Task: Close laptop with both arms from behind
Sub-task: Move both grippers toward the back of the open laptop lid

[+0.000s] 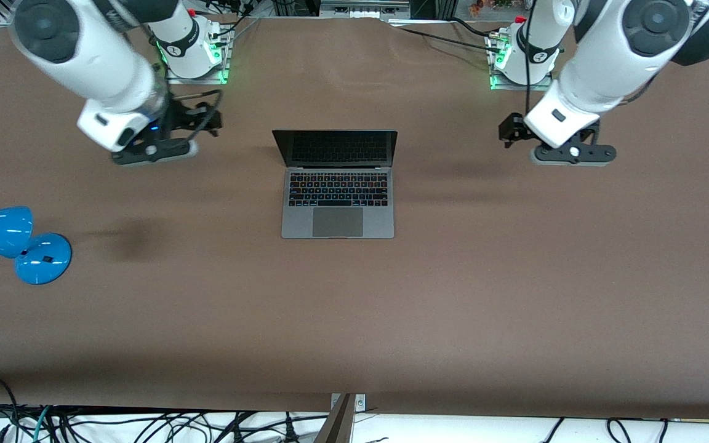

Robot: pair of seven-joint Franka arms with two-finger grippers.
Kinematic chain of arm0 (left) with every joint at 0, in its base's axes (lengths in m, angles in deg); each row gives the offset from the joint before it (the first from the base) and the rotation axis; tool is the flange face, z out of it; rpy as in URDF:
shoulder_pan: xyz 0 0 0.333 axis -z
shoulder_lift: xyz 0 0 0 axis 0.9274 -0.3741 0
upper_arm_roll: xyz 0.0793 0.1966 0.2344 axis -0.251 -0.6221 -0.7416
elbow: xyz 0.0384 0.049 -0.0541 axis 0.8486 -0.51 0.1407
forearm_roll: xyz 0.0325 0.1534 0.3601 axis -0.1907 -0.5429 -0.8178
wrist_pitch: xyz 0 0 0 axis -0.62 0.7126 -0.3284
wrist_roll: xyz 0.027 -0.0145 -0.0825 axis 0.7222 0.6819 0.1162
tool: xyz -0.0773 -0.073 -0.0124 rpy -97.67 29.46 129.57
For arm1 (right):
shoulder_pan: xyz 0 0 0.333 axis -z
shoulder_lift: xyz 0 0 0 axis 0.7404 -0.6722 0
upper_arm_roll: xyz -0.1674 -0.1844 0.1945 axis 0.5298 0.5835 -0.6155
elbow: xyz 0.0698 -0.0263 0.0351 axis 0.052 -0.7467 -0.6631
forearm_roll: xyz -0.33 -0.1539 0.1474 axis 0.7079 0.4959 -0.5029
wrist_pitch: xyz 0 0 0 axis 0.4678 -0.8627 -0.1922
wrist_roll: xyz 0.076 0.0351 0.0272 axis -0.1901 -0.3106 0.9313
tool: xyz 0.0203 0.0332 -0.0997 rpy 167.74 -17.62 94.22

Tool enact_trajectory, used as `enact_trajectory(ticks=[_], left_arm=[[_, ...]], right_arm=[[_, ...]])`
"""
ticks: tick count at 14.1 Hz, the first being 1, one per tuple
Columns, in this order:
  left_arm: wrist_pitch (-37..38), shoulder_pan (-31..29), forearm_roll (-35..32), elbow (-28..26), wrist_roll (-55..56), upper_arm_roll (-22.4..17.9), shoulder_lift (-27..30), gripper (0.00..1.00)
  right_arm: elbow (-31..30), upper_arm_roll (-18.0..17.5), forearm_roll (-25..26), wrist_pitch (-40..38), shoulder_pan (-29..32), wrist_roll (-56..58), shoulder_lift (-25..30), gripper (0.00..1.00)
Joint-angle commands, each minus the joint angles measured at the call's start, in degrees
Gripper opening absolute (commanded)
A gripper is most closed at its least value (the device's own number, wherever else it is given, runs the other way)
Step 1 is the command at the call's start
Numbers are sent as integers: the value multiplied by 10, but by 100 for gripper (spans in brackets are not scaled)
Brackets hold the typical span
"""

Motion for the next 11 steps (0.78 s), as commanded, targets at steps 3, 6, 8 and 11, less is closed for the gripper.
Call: enact_trajectory(ticks=[3,6,8,11], left_arm=[[7,-2,76,-9,92,38,-3,100],[3,-1,77,-10,153,80,-9,100],[-1,-2,77,-12,188,106,-18,99],[-26,-2,82,-31,238,136,-22,94]], right_arm=[[-20,-37,-84,17,-18,-77,-24,99],[-51,-37,-111,27,-44,-112,-35,83],[-72,-37,-150,35,-55,-147,-41,66],[-84,-38,-160,38,-80,-148,-50,35]])
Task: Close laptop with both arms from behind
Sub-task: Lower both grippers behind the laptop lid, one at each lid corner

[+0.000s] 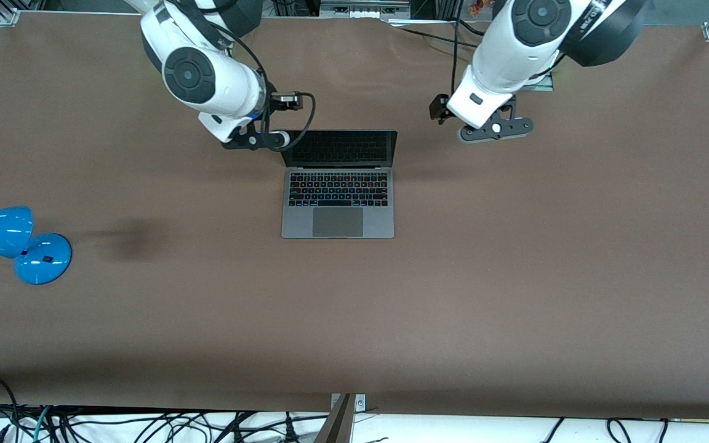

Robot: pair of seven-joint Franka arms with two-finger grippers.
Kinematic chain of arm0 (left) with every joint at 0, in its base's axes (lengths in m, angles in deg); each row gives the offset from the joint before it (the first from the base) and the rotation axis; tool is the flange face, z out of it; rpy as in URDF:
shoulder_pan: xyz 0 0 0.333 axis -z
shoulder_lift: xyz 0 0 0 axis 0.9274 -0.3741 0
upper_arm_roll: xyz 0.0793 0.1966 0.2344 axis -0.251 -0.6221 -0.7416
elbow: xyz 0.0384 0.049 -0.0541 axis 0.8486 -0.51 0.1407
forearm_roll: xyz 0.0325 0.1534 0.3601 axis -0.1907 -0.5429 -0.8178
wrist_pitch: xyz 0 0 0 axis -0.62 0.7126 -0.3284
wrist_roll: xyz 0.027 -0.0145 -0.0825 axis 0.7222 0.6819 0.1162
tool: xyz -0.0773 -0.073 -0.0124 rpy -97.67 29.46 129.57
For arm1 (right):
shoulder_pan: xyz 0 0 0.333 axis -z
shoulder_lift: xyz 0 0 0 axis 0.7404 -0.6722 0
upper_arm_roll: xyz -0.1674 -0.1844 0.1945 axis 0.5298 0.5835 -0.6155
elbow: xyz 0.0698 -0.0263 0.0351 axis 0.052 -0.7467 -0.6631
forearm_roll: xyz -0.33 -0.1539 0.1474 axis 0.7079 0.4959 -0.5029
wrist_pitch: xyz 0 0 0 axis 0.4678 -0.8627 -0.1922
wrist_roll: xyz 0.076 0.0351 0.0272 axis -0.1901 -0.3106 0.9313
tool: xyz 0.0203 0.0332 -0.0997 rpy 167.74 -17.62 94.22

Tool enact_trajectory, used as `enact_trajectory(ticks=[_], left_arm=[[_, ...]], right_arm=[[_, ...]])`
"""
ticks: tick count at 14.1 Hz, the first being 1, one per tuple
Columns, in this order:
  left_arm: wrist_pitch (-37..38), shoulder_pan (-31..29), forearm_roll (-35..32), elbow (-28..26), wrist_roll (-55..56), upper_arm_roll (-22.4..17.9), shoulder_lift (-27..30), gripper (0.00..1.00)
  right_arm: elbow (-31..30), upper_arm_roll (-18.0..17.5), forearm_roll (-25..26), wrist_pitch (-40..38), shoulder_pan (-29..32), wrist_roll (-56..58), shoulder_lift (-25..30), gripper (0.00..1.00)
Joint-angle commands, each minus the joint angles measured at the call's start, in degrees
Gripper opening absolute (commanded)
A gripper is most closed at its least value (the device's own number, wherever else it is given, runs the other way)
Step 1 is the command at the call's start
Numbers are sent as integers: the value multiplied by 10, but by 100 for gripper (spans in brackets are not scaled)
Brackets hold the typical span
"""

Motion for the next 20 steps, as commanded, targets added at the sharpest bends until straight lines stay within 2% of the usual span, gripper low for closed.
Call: enact_trajectory(ticks=[1,2,5,7,8,13,15,17,20], left_arm=[[-24,-3,14,-12,43,26,-7,90],[-31,-3,14,-12,58,38,-13,84],[-60,-3,14,-13,90,68,-37,50],[-77,-3,14,-19,90,80,-47,4],[-77,-2,22,-19,81,83,-59,0],[-106,15,44,-13,56,86,-114,0],[-128,16,44,-13,65,87,-135,0],[-129,18,45,-13,70,86,-145,0],[-140,22,44,-15,79,86,-155,0]], right_arm=[[-16,0,-14,7,-22,-13,2,22],[-18,0,-14,7,-27,-13,-2,14],[-38,0,-14,9,-31,-7,-10,12],[-49,0,-13,9,-34,-1,-17,9],[-55,0,-13,10,-35,-1,-20,9],[-76,2,-3,56,-35,28,-30,9],[-83,6,20,74,-33,29,-30,9],[-82,7,43,87,-30,29,-30,9],[-80,17,46,115,-27,29,-30,9]])
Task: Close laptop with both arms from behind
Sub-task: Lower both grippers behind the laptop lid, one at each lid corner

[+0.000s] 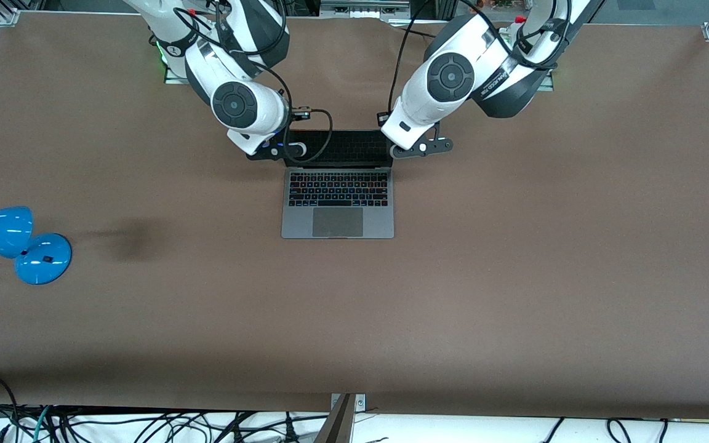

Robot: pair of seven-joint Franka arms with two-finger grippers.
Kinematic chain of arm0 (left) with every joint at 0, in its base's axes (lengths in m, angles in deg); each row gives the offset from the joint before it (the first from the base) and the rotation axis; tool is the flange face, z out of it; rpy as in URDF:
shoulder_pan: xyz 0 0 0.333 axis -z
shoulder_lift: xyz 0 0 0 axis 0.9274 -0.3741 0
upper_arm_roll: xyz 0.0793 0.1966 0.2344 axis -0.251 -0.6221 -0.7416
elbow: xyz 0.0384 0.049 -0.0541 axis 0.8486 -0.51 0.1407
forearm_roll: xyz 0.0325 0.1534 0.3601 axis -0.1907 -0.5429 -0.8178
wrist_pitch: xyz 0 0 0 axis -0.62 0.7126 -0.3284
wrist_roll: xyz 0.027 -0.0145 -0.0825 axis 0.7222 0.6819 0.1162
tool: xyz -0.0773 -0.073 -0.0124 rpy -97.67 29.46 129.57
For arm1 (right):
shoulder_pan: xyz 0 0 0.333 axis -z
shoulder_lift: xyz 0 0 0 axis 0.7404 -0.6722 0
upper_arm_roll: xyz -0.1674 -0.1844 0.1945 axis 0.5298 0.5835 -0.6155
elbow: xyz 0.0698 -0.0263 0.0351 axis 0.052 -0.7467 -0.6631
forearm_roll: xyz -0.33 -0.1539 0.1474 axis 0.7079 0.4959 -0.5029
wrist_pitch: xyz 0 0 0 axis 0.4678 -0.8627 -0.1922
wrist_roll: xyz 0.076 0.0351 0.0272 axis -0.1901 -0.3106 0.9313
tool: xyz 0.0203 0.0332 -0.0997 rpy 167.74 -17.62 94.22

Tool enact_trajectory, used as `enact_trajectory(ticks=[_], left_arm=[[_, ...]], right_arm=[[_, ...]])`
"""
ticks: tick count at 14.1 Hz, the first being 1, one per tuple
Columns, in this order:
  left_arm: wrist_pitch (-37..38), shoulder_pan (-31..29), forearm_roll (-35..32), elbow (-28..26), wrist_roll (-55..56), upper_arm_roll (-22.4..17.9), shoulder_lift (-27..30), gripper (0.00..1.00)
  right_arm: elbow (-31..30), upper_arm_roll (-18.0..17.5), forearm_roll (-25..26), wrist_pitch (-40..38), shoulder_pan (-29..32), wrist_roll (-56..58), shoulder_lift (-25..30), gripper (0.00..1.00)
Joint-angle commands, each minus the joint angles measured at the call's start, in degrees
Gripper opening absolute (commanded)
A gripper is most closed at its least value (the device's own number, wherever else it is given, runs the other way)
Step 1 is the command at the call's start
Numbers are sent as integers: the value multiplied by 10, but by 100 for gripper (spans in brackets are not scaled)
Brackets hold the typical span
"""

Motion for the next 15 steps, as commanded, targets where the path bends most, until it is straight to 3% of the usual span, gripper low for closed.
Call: enact_trajectory(ticks=[1,5,15], left_arm=[[-17,10,14,3,12,1,-16,0],[-29,17,9,3,17,1,-31,0],[-72,17,-17,33,30,-16,-88,0]], right_arm=[[-6,9,6,28,4,14,8,9],[-3,20,6,38,28,84,6,9],[2,20,5,119,39,119,-26,9]])
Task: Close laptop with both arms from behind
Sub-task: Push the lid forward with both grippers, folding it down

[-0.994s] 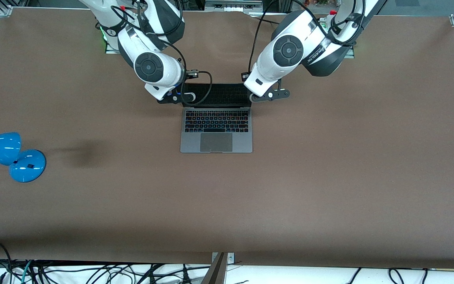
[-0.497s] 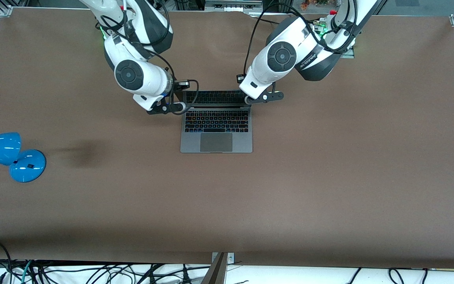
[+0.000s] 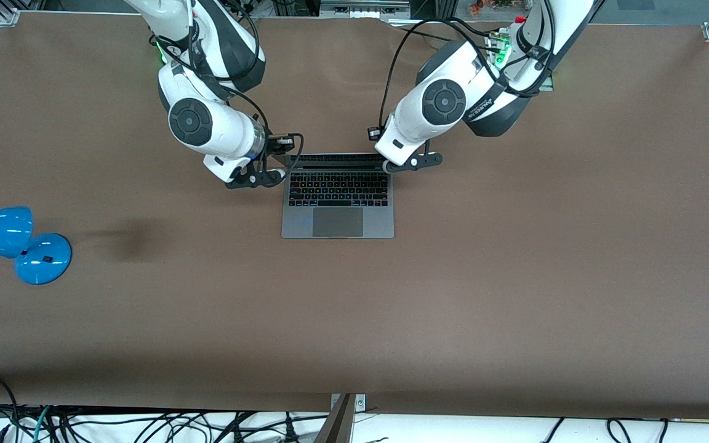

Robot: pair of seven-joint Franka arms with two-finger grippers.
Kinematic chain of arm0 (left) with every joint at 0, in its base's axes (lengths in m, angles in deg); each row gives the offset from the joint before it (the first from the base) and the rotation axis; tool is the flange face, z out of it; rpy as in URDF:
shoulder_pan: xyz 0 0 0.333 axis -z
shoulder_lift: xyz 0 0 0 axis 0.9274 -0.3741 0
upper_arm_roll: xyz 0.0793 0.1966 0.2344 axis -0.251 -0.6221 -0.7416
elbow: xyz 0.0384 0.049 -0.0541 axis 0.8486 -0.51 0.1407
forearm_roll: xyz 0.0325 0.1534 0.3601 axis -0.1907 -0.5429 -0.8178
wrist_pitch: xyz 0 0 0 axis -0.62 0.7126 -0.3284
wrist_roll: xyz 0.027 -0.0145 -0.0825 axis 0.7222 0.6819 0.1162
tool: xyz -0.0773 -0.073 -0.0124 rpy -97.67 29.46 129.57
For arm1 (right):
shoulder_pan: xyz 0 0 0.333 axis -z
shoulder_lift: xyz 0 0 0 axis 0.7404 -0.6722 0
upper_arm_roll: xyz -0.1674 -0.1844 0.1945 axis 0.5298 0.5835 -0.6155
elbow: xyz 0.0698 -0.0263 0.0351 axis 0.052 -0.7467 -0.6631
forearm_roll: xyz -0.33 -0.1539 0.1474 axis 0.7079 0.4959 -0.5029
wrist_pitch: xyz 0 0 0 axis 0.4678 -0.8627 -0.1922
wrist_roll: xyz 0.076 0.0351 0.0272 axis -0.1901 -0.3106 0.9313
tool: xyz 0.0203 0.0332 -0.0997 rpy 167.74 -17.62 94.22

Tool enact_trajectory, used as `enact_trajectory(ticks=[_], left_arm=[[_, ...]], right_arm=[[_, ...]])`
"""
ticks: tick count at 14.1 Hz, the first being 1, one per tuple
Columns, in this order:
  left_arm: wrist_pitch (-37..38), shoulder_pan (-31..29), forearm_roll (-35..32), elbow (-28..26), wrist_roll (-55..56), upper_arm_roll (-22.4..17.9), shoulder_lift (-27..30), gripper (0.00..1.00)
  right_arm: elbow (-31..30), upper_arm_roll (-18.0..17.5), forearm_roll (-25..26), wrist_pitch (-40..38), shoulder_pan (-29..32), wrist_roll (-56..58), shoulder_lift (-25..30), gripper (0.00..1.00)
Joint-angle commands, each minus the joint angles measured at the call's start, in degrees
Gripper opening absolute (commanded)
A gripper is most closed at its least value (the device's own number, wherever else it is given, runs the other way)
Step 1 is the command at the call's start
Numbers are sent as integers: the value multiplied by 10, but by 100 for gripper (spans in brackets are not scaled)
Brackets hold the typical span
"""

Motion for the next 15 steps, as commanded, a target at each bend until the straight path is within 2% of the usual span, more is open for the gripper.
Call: enact_trajectory(ticks=[1,9,15], left_arm=[[1,3,-26,40,25,-4,-38,0],[-1,5,-75,79,44,-13,-97,0],[-15,5,-100,103,53,-18,-133,0]], right_arm=[[3,-4,3,30,7,19,-13,9],[29,8,65,52,7,45,-63,9],[55,17,70,92,6,48,-105,9]])
